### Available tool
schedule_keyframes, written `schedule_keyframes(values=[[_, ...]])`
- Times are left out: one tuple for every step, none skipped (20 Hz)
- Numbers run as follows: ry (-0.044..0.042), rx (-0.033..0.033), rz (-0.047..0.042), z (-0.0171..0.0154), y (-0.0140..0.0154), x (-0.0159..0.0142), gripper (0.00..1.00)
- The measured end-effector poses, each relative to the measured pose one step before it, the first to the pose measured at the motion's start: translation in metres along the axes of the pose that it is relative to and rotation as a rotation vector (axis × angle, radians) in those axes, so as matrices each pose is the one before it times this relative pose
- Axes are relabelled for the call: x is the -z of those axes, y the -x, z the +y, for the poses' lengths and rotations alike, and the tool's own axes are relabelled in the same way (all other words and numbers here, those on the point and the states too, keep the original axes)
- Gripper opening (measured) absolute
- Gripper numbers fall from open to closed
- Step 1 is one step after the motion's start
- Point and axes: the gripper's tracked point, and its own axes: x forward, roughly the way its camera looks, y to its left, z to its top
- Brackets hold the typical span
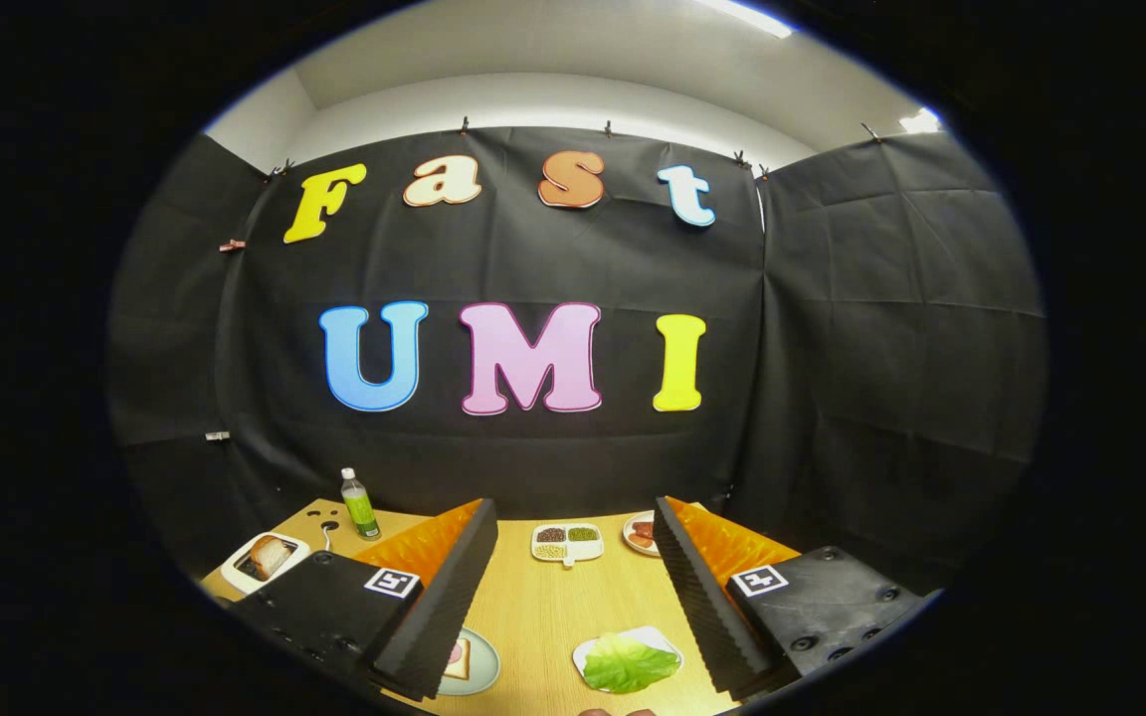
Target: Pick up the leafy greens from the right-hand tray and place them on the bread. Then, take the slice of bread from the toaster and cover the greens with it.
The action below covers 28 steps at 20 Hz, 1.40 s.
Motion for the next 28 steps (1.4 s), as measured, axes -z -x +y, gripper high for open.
schedule_keyframes(values=[[0.0007, 0.00255, 0.01196, -0.00329, -0.00024, 0.00397, 0.97], [0.0035, 0.0021, 0.00845, -0.00361, -0.00083, 0.00337, 0.97], [0.00818, 0.00081, 0.00987, -0.00321, -0.00148, 0.00444, 0.97], [0.01063, -0.00399, 0.01175, -0.0042, -0.00218, 0.00644, 0.98], [0.01018, -0.01373, 0.02143, -0.00194, -0.00175, 0.00857, 0.97], [0.00592, -0.01469, 0.02397, -0.00229, -0.00224, 0.01125, 0.97], [-0.00007, -0.01603, 0.02263, -0.00311, -0.00284, 0.01021, 0.98], [-0.00315, -0.01131, 0.01914, -0.00244, -0.00236, 0.00758, 0.98], [-0.00545, -0.01305, 0.01829, -0.00283, -0.00327, 0.00755, 0.98], [-0.00578, -0.01322, 0.01906, -0.00235, -0.00397, 0.00713, 0.98], [-0.00323, -0.01059, 0.02093, -0.00356, -0.00436, 0.0083, 0.98], [-0.00189, -0.00867, 0.0254, -0.00487, -0.00556, 0.0095, 0.98], [-0.00006, -0.0118, 0.02411, -0.00358, -0.0049, 0.00867, 0.98], [0.00122, -0.01545, 0.02454, -0.003, -0.00628, 0.01015, 0.98], [0.0049, -0.01746, 0.02428, -0.00296, -0.00547, 0.01004, 0.98], [0.00558, -0.01732, 0.02627, -0.00373, -0.00679, 0.01222, 0.98], [0.00497, -0.01792, 0.02324, -0.00326, -0.00728, 0.01105, 0.98], [0.00341, -0.01507, 0.03023, -0.00381, -0.00877, 0.01373, 0.98], [0.00064, -0.01465, 0.02949, -0.00334, -0.0086, 0.01297, 0.98], [-0.00377, -0.0108, 0.02795, -0.00353, -0.00846, 0.01187, 0.98], [-0.00227, -0.00587, 0.02533, -0.00421, -0.00866, 0.01127, 0.98], [0.00127, -0.00313, 0.02401, -0.00449, -0.00892, 0.01141, 0.98], [0.00419, -0.00157, 0.02362, -0.0025, -0.00912, 0.01045, 0.98], [0.00715, 0.00018, 0.02452, -0.00265, -0.00868, 0.01092, 0.98], [0.00957, 0.00084, 0.02449, -0.00325, -0.00792, 0.0097, 0.98], [0.00973, -0.00498, 0.02621, -0.00024, -0.00762, 0.01062, 0.98], [0.01049, -0.00723, 0.02629, 0.00047, -0.00555, 0.01022, 0.98], [0.01013, -0.00515, 0.02868, 0.00136, -0.00626, 0.01074, 0.98]])
